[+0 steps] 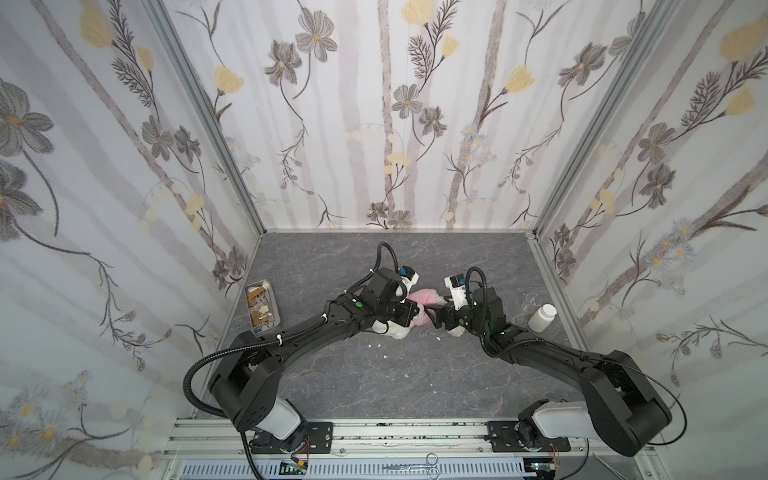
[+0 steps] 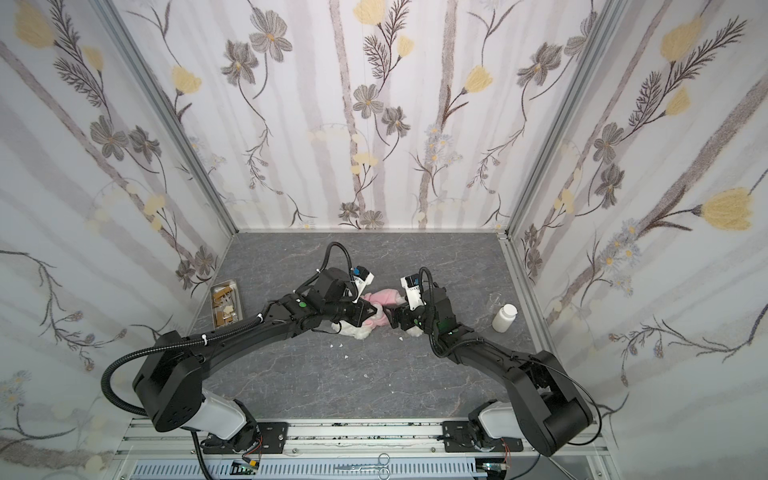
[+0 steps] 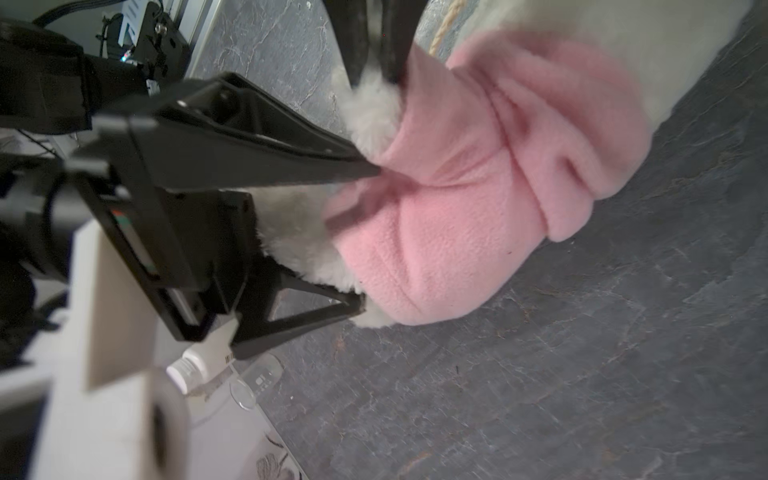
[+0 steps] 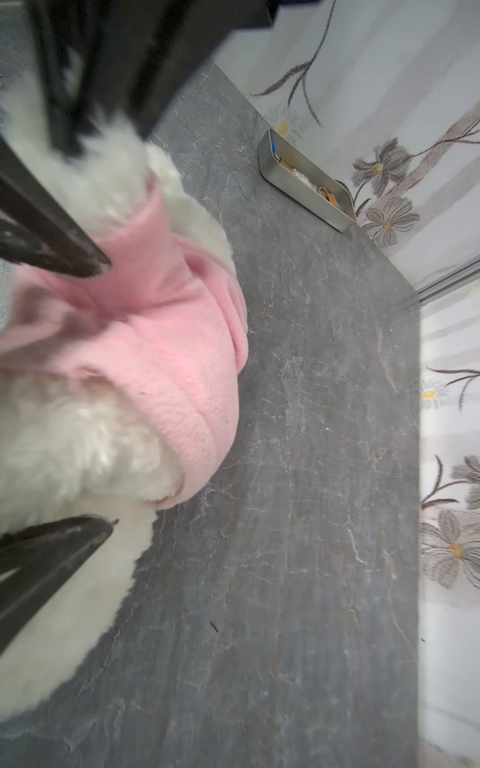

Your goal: Dress the teddy bear

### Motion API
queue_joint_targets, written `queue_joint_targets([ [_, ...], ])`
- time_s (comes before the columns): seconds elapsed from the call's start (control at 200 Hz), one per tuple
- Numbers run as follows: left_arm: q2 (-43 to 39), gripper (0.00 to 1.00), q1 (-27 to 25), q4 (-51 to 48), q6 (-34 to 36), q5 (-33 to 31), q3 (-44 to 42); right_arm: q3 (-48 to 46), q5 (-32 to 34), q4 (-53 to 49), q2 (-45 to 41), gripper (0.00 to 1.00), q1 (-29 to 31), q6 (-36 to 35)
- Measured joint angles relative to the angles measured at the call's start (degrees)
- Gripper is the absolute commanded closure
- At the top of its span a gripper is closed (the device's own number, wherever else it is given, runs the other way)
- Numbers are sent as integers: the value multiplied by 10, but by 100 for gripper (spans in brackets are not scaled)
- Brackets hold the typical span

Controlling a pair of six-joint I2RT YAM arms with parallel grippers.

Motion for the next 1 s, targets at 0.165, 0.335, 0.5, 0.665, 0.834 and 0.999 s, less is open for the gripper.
queue_joint_targets([
  [0.165, 12, 100, 26, -34, -36, 38, 35, -1, 26, -64, -50, 8, 0, -27],
  [0.335, 4, 100, 32, -98, -36, 70, 72, 22, 32, -108, -79, 8, 3, -40],
  [0.5, -9, 100, 37, -162, -34, 88, 106, 27, -5, -115, -46, 23, 12, -42],
  [0.665, -10, 100, 38, -219, -34, 101, 143, -9, -83, -76, -17, 47, 28, 8],
  [0.834, 37, 92, 39, -242, -37, 103, 179, -45, -151, 26, 18, 56, 72, 115],
  [0.999, 129, 71, 40, -246, -41, 97, 240, -79, -191, 146, 56, 51, 91, 245],
])
